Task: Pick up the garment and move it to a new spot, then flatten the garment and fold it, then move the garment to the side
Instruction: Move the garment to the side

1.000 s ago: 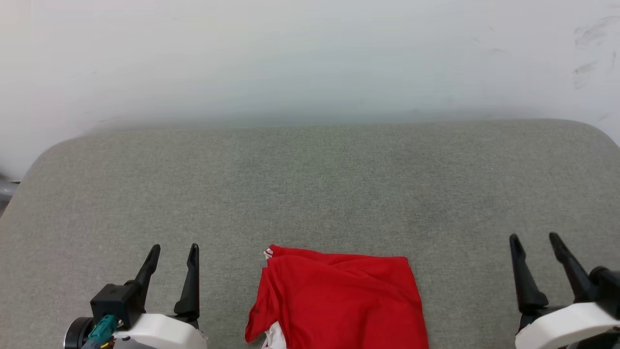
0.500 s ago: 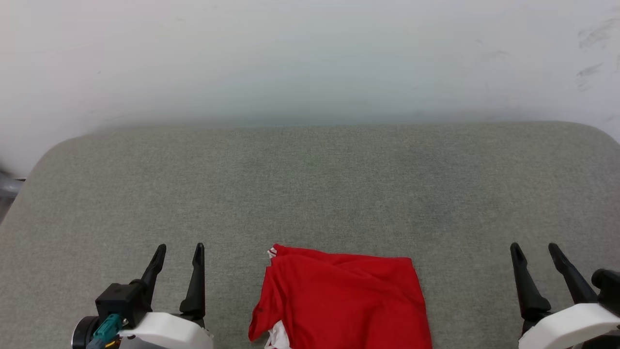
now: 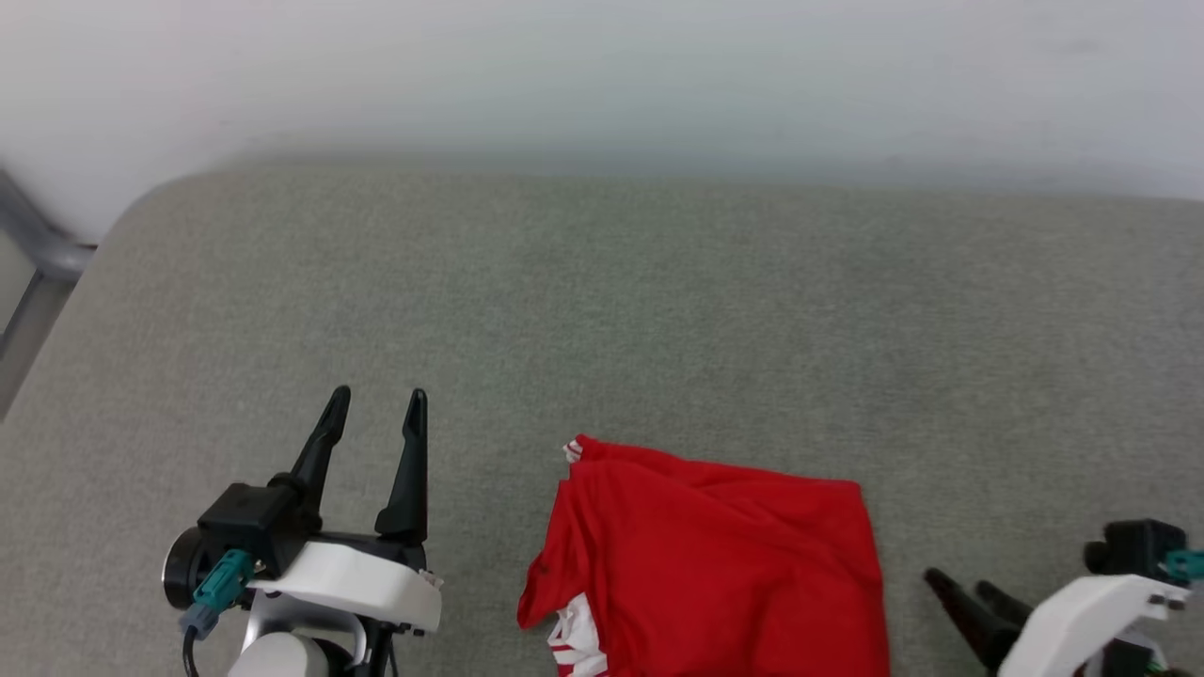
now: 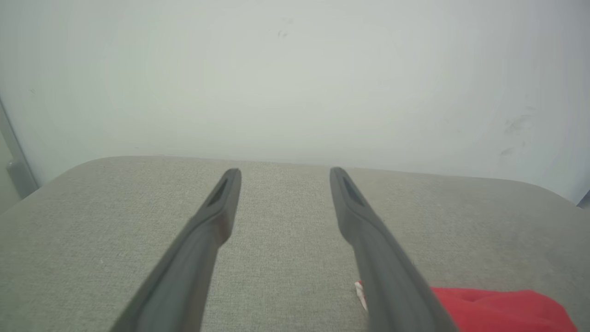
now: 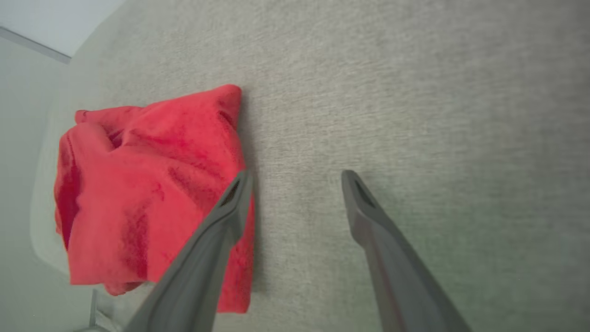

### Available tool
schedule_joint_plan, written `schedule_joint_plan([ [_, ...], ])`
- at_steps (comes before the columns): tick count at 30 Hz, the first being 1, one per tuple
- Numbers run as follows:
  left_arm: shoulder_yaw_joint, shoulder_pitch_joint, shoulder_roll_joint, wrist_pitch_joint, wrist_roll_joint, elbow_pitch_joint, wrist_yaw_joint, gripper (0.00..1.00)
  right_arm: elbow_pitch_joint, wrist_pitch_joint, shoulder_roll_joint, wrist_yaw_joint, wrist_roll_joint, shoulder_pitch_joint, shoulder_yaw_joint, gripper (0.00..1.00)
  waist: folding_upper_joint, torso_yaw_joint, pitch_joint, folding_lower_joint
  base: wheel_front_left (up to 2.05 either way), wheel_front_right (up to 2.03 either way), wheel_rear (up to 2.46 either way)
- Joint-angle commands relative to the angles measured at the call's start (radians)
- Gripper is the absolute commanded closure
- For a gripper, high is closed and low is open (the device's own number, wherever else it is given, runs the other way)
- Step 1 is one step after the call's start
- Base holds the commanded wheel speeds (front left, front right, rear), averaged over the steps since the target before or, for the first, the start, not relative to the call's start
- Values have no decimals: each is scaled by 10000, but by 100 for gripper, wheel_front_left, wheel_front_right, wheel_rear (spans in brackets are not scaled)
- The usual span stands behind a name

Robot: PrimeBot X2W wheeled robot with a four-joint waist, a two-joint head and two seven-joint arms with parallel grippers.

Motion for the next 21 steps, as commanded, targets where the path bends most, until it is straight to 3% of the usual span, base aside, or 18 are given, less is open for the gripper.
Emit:
schedule_joint_plan([
  [1, 39, -119, -42, -29, 61, -6, -44, 0, 1, 113, -1, -1, 113, -220, 127, 0, -1, 302, 320, 0, 0, 0, 0],
  [6, 247, -318, -280, -27, 266, 76, -319, 0, 544, 1337, 141, -2, 1297, -548, 629, 0, -1, 623, 804, 0, 0, 0, 0],
  [12, 488, -518, -507, -29, 477, 196, -628, 0, 1671, 2075, 381, -12, 1621, -900, 916, 0, -1, 882, 1256, 0, 0, 0, 0],
  [14, 555, -557, -561, -29, 550, 259, -721, 0, 1932, 2179, 440, -24, 1565, -1004, 1031, 58, -1, 927, 1335, 0, 0, 0, 0],
  [15, 600, -578, -573, -27, 590, 287, -769, 0, 1986, 2213, 481, -22, 1644, -1063, 1082, 100, -1, 933, 1366, 0, 0, 0, 0],
  [21, 841, -382, -577, -29, 883, 490, -844, 0, 1736, 1567, 140, -13, 795, -1435, 1622, 100, -1, 681, 1002, 0, 0, 0, 0],
])
